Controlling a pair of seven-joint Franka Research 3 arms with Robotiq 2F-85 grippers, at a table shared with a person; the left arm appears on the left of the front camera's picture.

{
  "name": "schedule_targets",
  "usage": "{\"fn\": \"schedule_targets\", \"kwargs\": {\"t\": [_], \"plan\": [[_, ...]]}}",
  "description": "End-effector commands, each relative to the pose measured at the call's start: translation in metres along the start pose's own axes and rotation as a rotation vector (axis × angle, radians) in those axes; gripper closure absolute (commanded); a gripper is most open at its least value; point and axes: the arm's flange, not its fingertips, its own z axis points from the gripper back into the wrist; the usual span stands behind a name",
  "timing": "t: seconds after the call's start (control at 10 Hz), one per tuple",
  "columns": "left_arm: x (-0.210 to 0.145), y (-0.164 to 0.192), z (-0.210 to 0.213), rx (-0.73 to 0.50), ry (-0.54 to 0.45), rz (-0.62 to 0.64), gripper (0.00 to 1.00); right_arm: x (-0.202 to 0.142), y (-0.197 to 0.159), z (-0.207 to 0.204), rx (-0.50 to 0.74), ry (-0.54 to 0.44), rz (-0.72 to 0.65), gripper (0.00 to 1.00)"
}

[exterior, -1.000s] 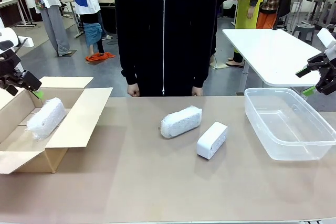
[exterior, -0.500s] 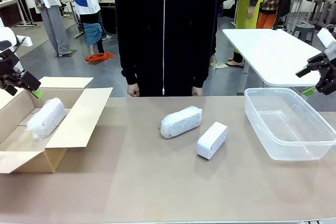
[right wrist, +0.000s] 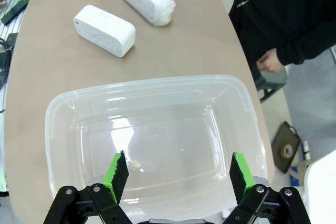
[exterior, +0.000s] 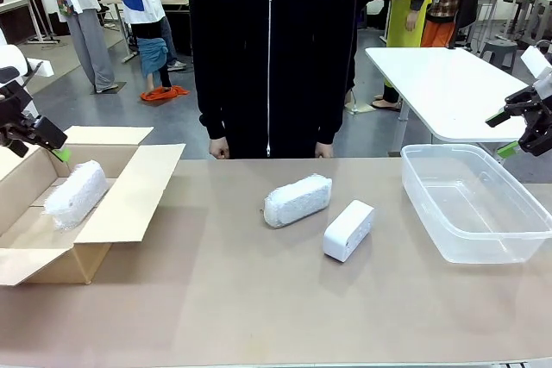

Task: Separate and place wrapped and unwrapped clocks.
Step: Pick up the Digital clock indicated by the person.

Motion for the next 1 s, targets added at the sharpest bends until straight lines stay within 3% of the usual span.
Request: {"fn": "schedule_targets", "kwargs": {"t": [0.0, 0.3, 0.9], "plan": [[0.001, 0.0, 0.0, 0.0, 0.004, -0.001, 0.0, 0.0, 0.0, -0.002, 0.003, 0.0, 0.0, 0.0], [0.0, 0.0, 0.0, 0.0, 0.0, 0.0, 0.0, 0.0, 0.0, -0.002, 0.003, 0.0, 0.0, 0.0], [-0.003, -0.001, 0.028, -0.024, 0.006, -0.475, 0.0, 0.0, 0.0, -0.002, 0.003, 0.0, 0.0, 0.0]]}}
